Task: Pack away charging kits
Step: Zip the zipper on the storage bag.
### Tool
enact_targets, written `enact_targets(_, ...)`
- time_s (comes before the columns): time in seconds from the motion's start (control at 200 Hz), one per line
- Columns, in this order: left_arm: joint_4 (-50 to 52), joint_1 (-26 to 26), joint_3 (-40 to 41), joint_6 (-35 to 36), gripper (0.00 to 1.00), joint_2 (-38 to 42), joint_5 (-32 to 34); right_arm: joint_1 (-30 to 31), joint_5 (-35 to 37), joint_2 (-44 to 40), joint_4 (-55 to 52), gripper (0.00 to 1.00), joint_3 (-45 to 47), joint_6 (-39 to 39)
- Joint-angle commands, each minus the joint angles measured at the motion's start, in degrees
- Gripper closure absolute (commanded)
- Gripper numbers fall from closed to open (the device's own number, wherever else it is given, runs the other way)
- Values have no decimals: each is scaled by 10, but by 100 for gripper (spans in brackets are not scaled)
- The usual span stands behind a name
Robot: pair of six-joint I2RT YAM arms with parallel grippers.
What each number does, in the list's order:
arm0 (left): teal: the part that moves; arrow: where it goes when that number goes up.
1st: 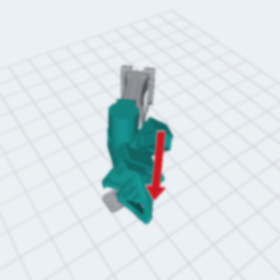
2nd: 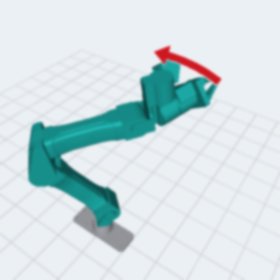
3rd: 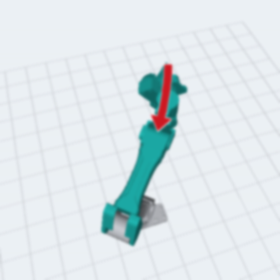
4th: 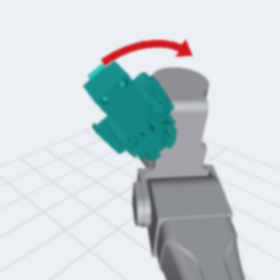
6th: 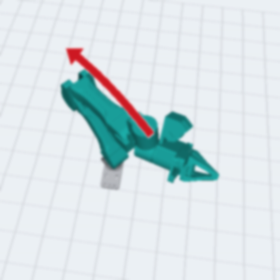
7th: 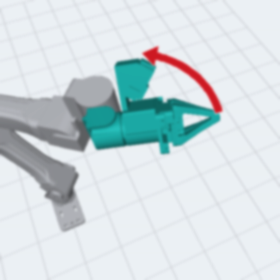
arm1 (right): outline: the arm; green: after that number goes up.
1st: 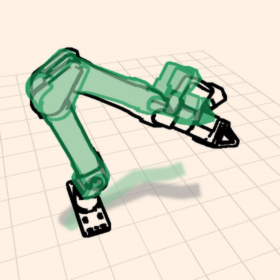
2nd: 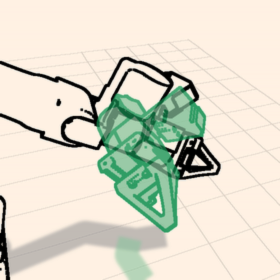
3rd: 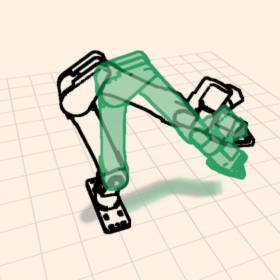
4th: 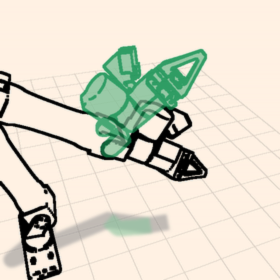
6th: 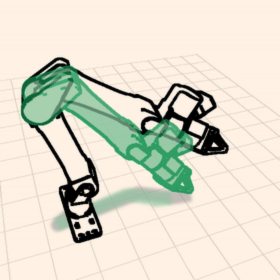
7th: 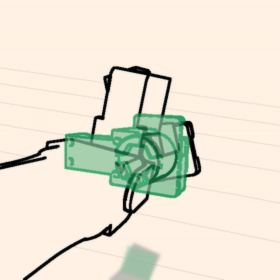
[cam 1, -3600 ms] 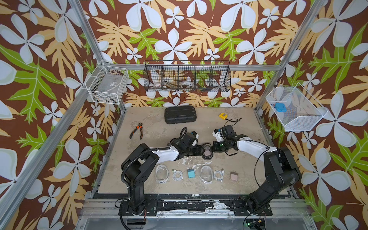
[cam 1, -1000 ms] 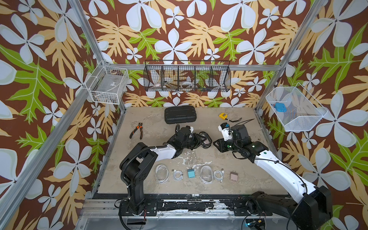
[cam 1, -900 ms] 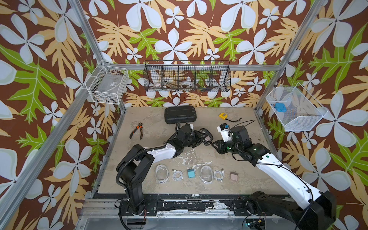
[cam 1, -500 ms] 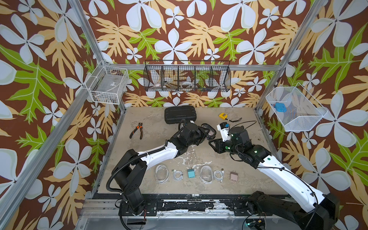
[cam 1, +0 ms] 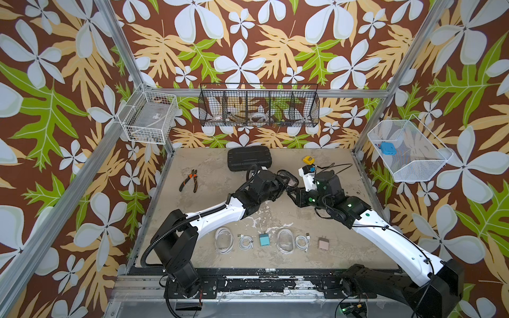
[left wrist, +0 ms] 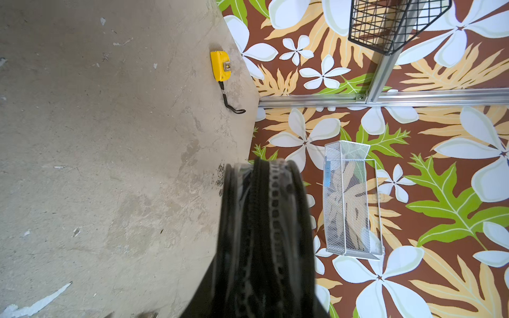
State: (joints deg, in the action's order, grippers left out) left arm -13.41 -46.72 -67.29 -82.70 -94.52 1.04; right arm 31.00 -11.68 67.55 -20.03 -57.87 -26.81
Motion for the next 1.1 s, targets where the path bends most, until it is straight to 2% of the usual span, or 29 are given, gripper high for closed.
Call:
enact_targets(0.0, -9, -3, -1, -4, 89, 6, 4, 0, 6, 7, 13, 65, -8, -6)
enact_targets(0.395, -14, -9, 7, 11, 91, 22, 7, 0, 16, 22, 32, 75, -12, -15)
enact_targets(0.561, -14, -9, 15, 11, 91, 25, 11, 0, 14, 23, 24, 95, -10, -7)
enact_targets(0.576, -14, -9, 15, 11, 91, 25, 11, 0, 15, 22, 23, 100, -9, -6)
enact_targets(0.876, 13, -9, -6, 41, 93, 23, 24, 0, 57, -4, -19, 100, 13, 22)
enact_targets(1.001, 20, -7, -7, 46, 100, 25, 23, -1, 86, -11, -42, 100, 13, 40)
enact_targets(1.096, 24, -6, -6, 56, 100, 27, 24, -2, 108, -11, -61, 100, 8, 58)
